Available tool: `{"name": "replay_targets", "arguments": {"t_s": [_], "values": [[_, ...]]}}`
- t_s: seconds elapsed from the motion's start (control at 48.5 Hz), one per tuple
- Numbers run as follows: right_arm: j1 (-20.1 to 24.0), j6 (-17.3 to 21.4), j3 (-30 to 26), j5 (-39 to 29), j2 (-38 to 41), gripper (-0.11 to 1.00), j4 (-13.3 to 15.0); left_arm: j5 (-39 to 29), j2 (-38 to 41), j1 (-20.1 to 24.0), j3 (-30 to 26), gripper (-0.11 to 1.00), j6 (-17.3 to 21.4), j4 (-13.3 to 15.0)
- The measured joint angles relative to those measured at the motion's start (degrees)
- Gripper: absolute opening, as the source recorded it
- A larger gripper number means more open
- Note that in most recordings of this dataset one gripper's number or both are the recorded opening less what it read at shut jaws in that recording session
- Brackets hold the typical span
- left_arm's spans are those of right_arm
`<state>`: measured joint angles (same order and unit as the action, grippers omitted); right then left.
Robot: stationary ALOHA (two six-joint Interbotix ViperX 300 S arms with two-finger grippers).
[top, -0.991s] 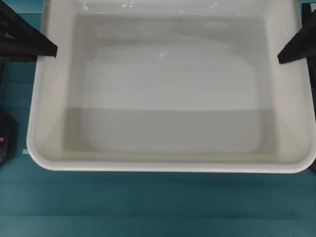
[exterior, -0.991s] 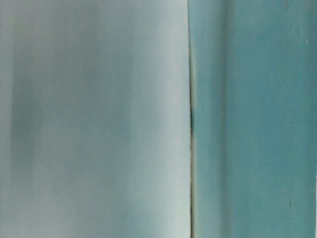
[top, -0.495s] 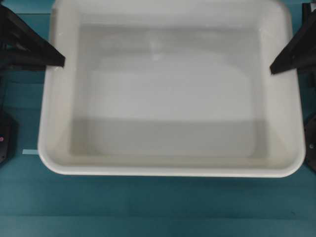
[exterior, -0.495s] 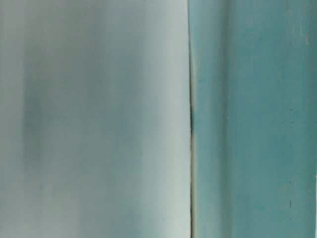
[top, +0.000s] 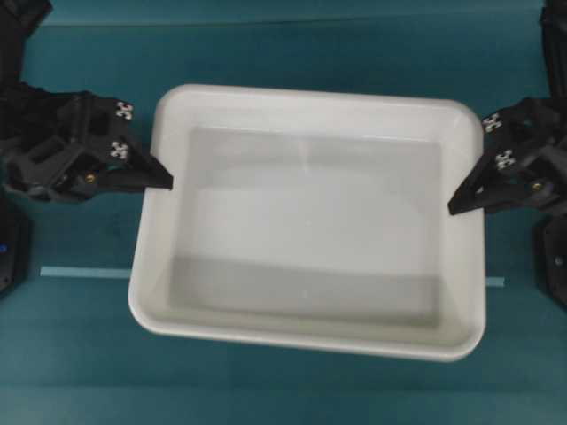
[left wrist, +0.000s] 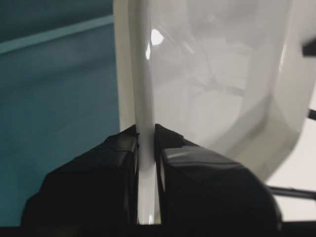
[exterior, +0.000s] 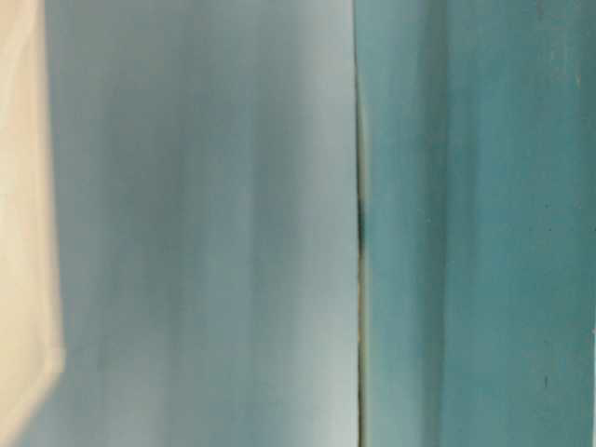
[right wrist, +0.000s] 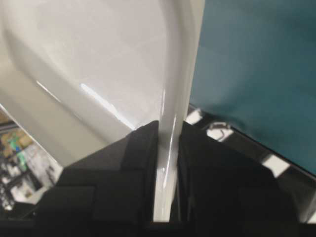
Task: Lift the white case with both hands.
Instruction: 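Lower the held tray back down onto the table with both grippers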
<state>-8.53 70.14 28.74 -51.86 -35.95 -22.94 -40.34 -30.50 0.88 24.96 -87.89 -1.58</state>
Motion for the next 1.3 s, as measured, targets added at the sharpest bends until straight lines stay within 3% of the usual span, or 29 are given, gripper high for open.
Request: {"name": "replay_targets", "arguments": {"t_s": [0.248, 0.784, 1.3], "values": [[0.18, -5.45, 7.73, 5.80, 0.26, 0.09, 0.00, 4.66, 1.58, -0.18, 7.03, 0.06, -0.18, -0.09], [1.14, -10.55, 23.29, 23.82, 3.96, 0.09, -0.44, 14.77, 6.06, -0.35, 18.81, 0.05, -0.53, -0.18], [2.37, -13.01, 28.92, 35.77, 13.45, 0.09, -0.62, 21.71, 13.18, 1.67, 24.61, 0.05, -0.53, -0.18]]}}
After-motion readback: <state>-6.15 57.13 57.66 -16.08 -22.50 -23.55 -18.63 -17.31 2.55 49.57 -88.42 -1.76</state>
